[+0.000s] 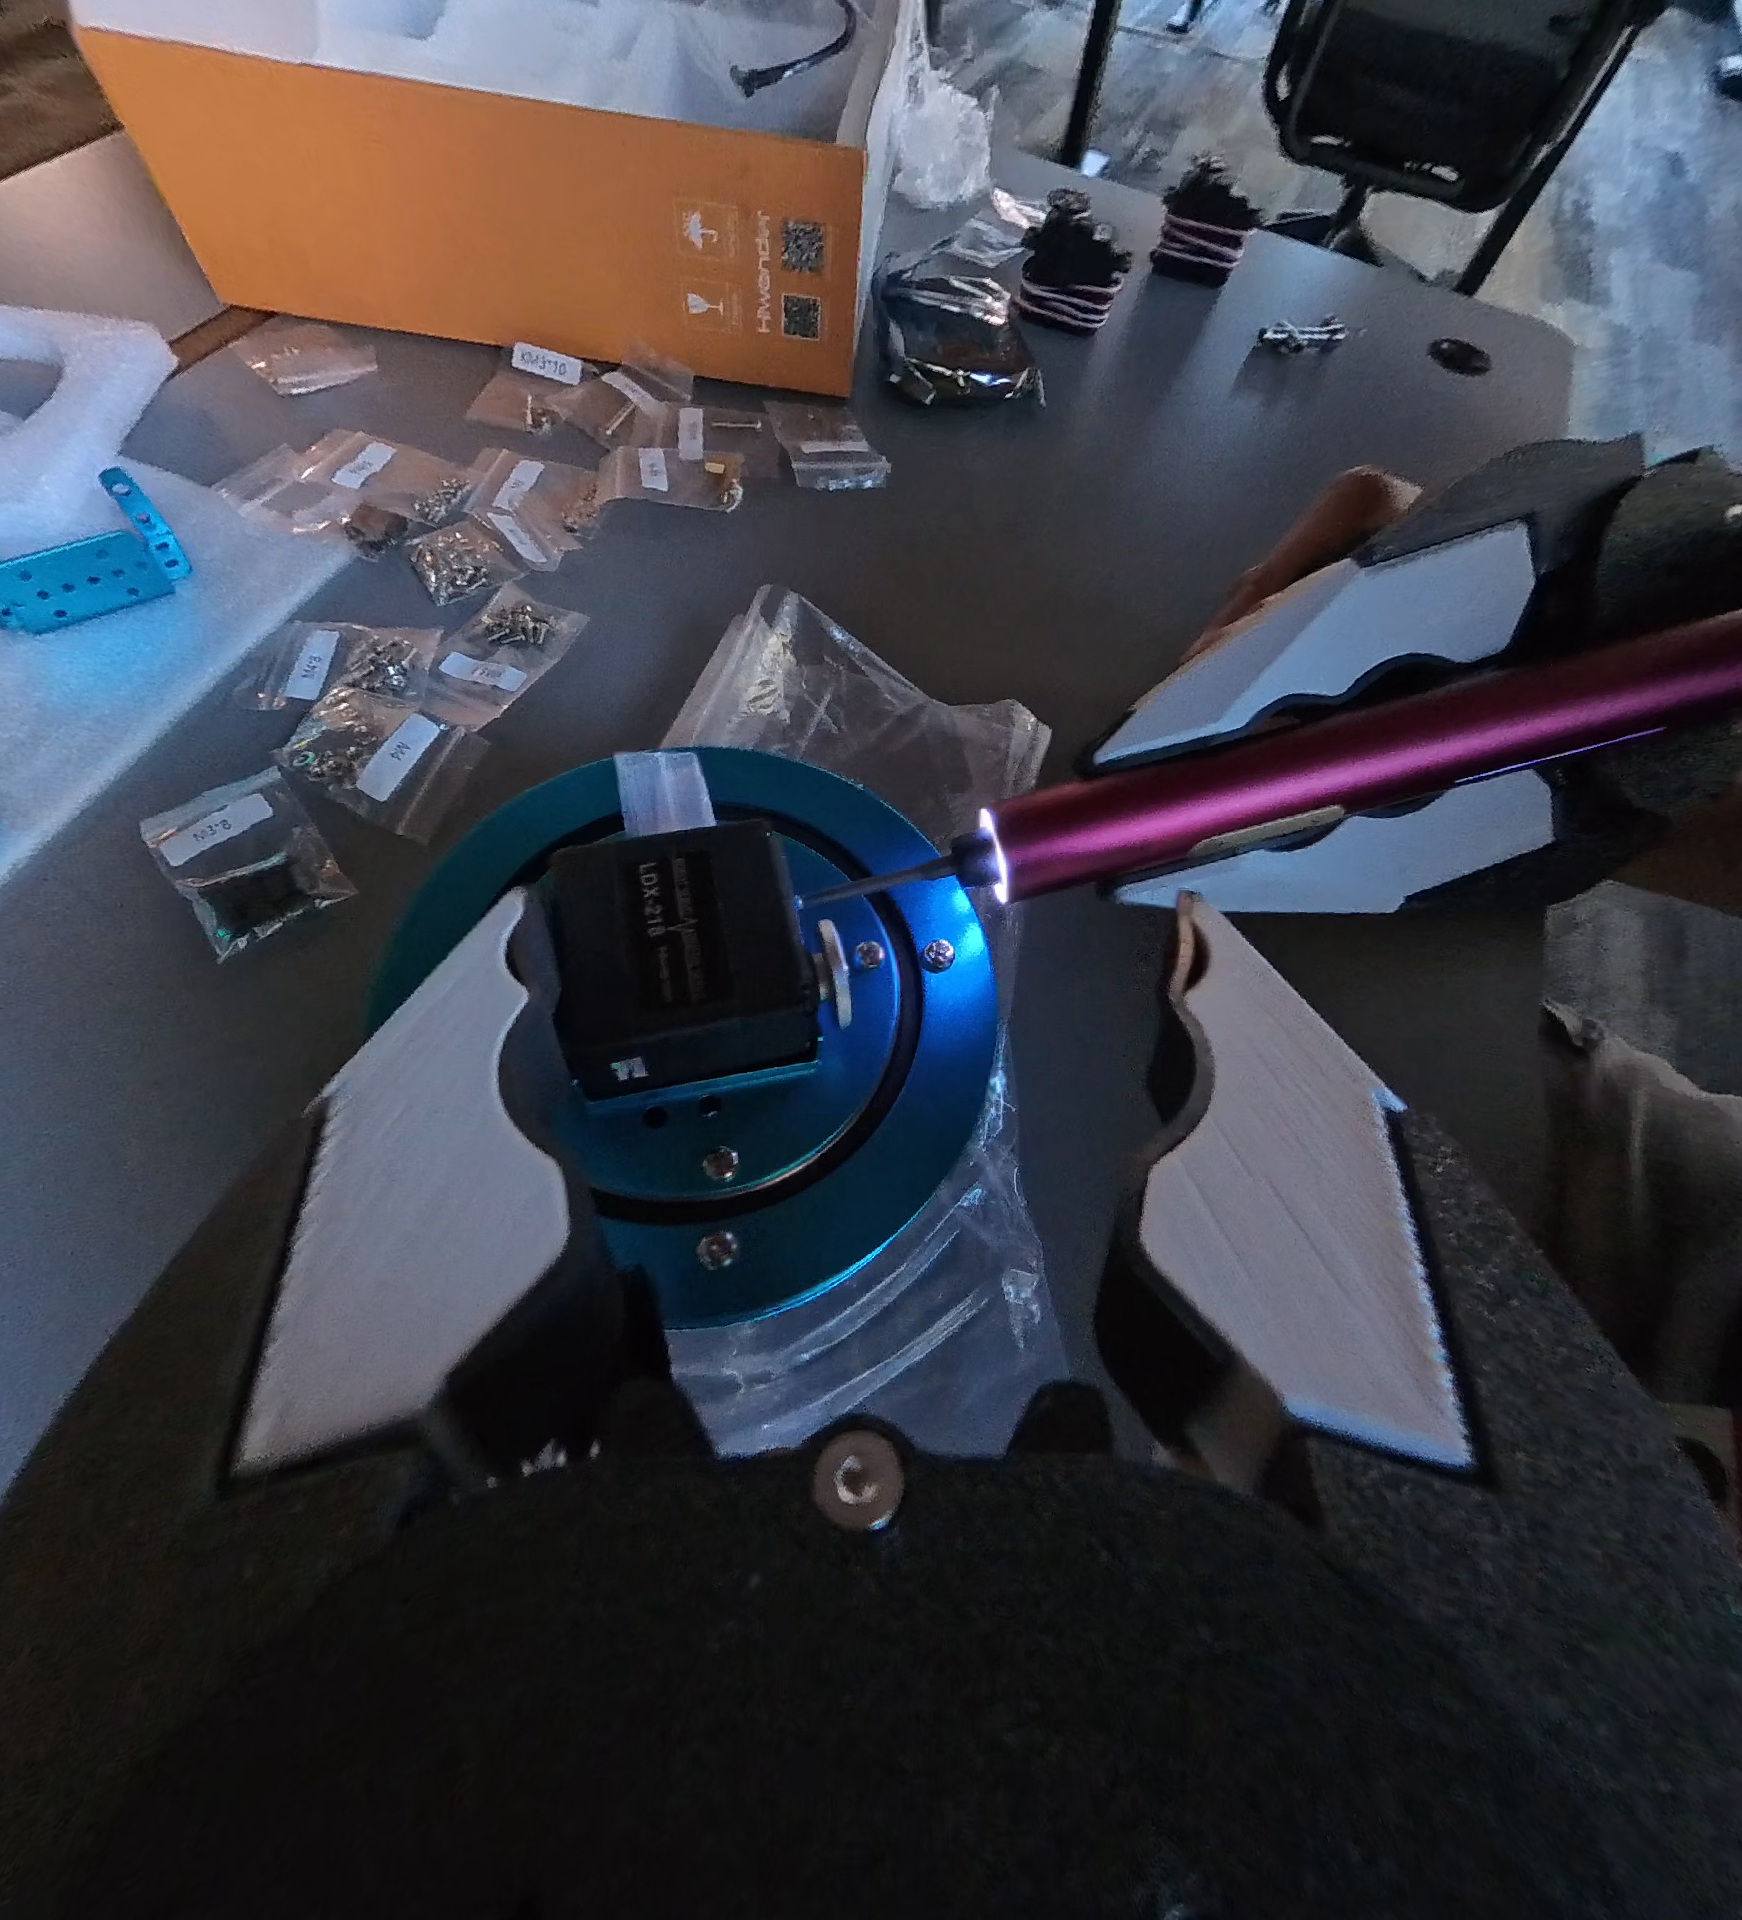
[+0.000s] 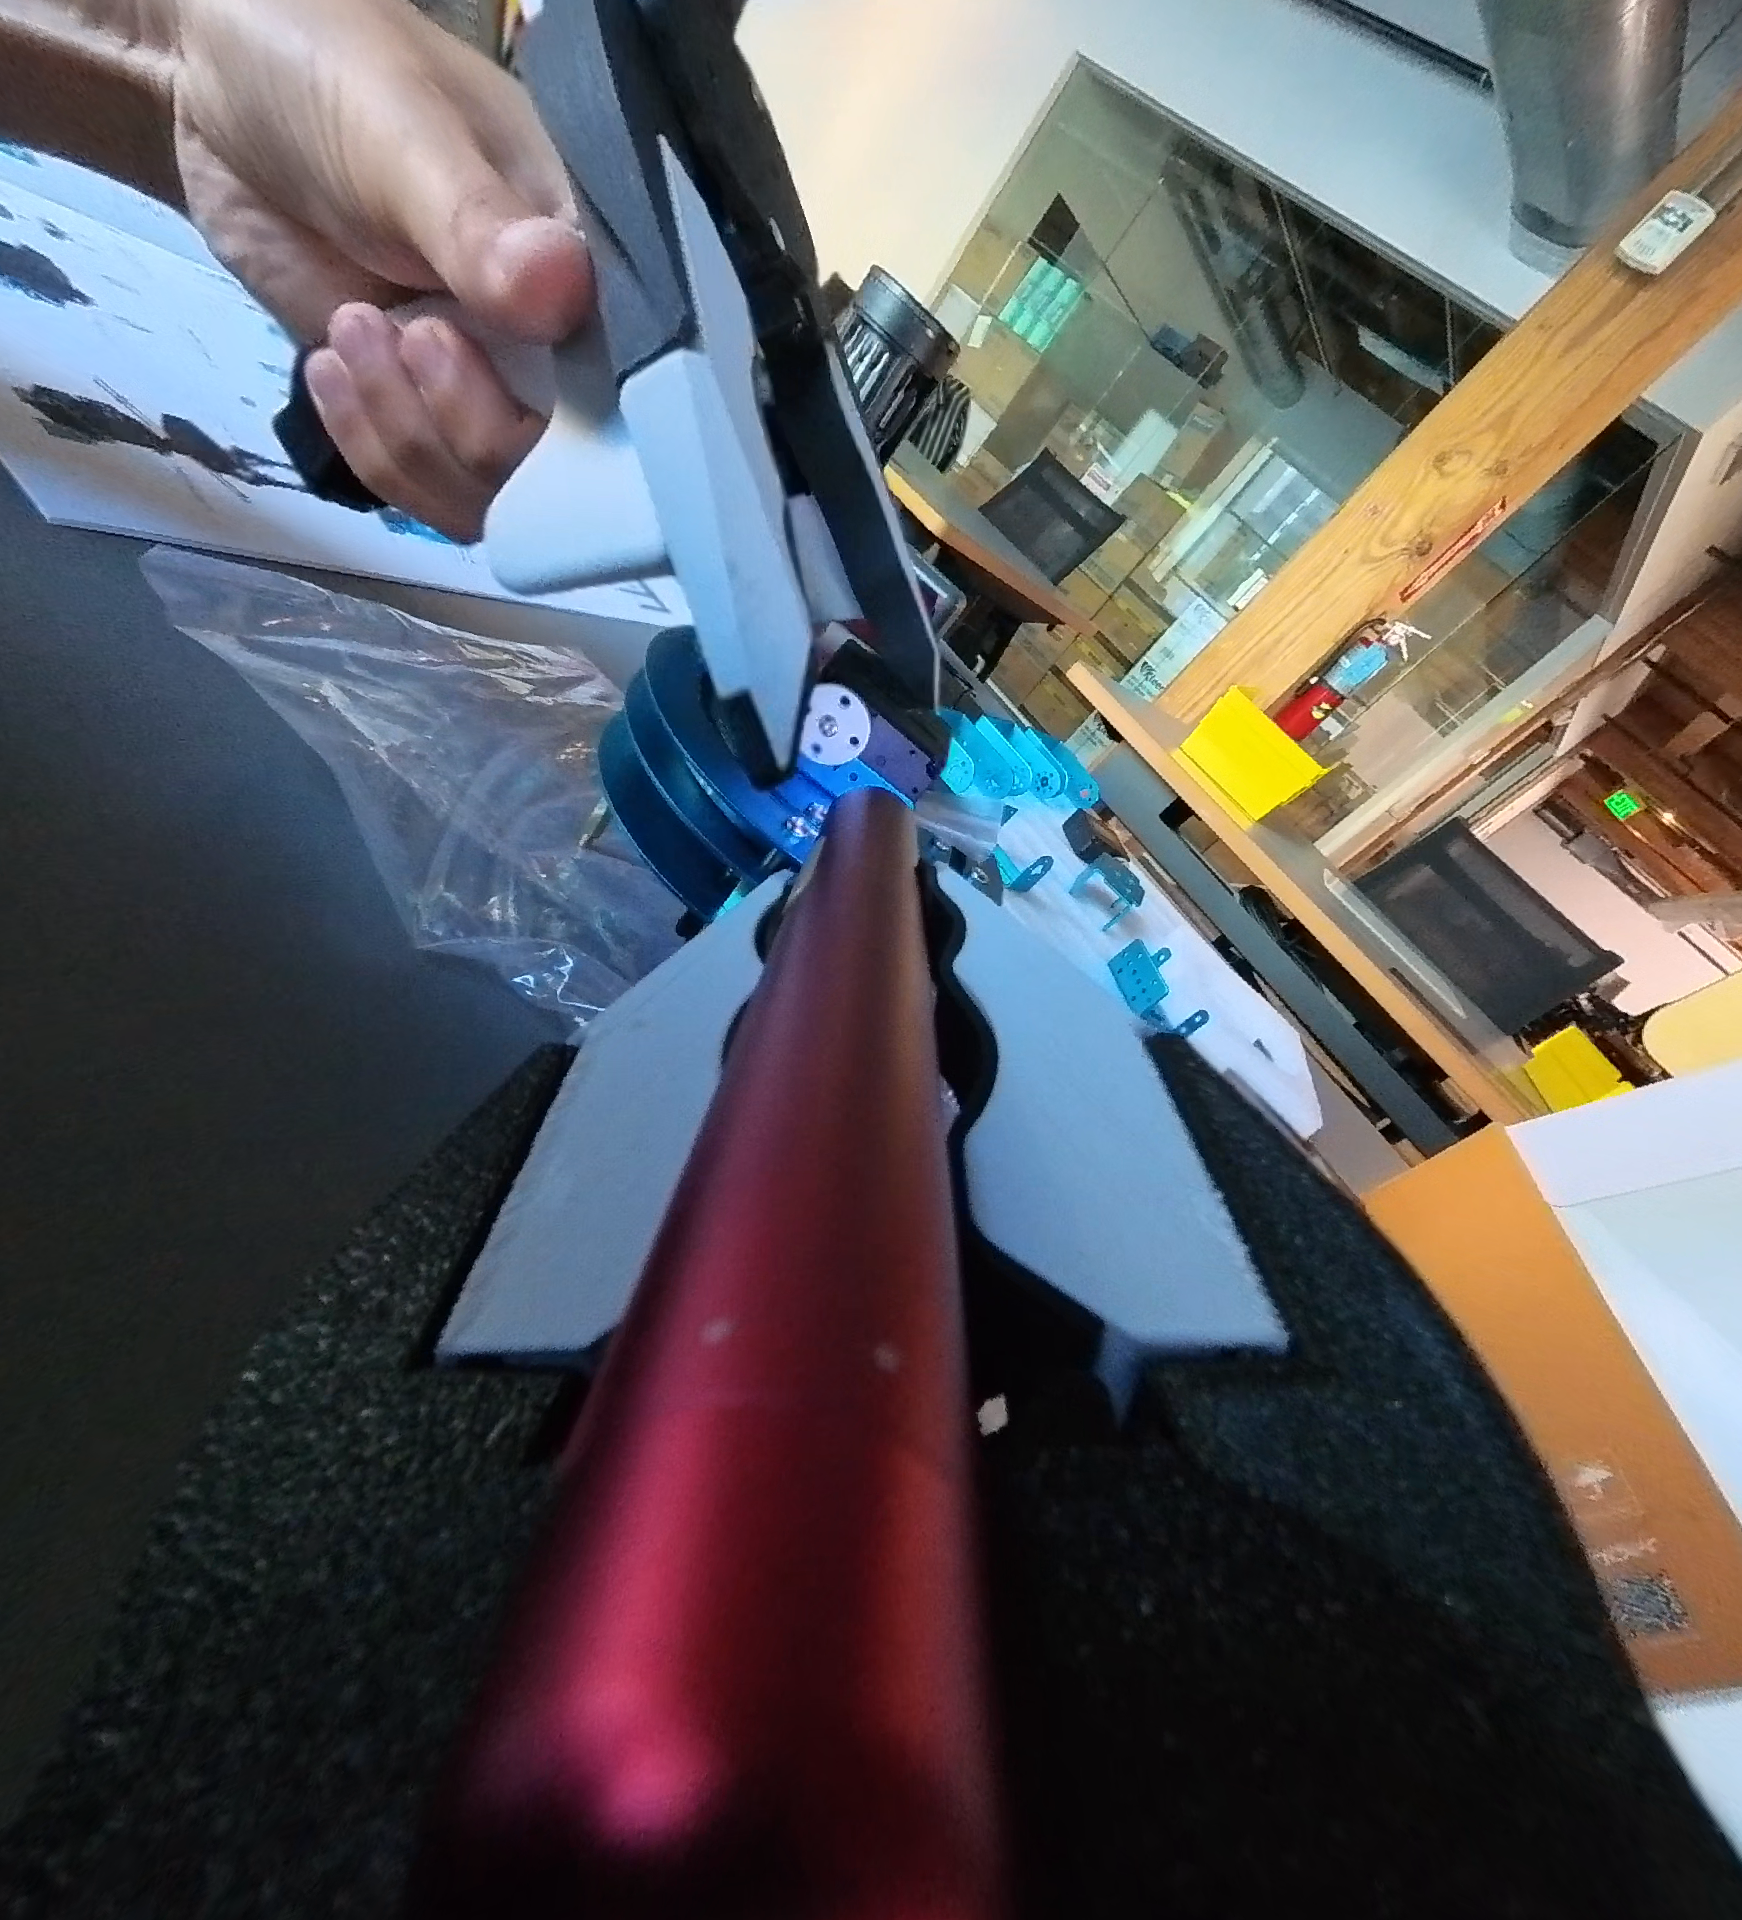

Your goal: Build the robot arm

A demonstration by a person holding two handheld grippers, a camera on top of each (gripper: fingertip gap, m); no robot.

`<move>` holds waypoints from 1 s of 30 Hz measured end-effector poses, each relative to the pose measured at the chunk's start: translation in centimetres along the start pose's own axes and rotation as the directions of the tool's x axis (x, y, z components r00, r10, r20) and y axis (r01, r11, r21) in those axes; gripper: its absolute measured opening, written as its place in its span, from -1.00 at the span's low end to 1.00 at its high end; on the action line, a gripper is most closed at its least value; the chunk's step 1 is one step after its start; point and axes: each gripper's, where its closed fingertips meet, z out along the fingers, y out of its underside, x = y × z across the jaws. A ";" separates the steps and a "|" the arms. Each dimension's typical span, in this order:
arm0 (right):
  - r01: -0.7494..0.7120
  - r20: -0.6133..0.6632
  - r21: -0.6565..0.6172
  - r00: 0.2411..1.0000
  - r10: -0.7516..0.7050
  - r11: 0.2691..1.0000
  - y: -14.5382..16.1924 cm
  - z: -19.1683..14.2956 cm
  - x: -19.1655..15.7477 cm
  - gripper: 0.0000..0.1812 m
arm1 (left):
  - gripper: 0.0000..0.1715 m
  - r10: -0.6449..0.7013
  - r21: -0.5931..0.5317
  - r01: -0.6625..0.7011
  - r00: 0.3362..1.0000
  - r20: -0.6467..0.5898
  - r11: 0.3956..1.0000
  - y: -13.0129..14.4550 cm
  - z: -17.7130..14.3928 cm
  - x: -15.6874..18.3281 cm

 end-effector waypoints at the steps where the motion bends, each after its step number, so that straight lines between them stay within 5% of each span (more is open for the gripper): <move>1: -0.004 0.001 0.000 1.000 0.004 1.000 0.0 0.0 0.0 -0.77 | 0.39 0.002 -0.007 -0.002 1.000 0.021 1.000 0.0 0.2 0.1; 5: 0.014 -0.004 -0.003 1.000 -0.014 1.000 0.0 0.0 -0.1 -0.76 | 0.42 0.050 -0.043 -0.045 0.992 0.112 0.998 0.4 0.6 -0.1; 30: -0.006 -0.010 -0.026 1.000 0.005 1.000 0.0 0.1 -0.2 -0.77 | 0.44 0.028 0.024 -0.031 0.993 0.112 0.999 -0.5 0.6 0.2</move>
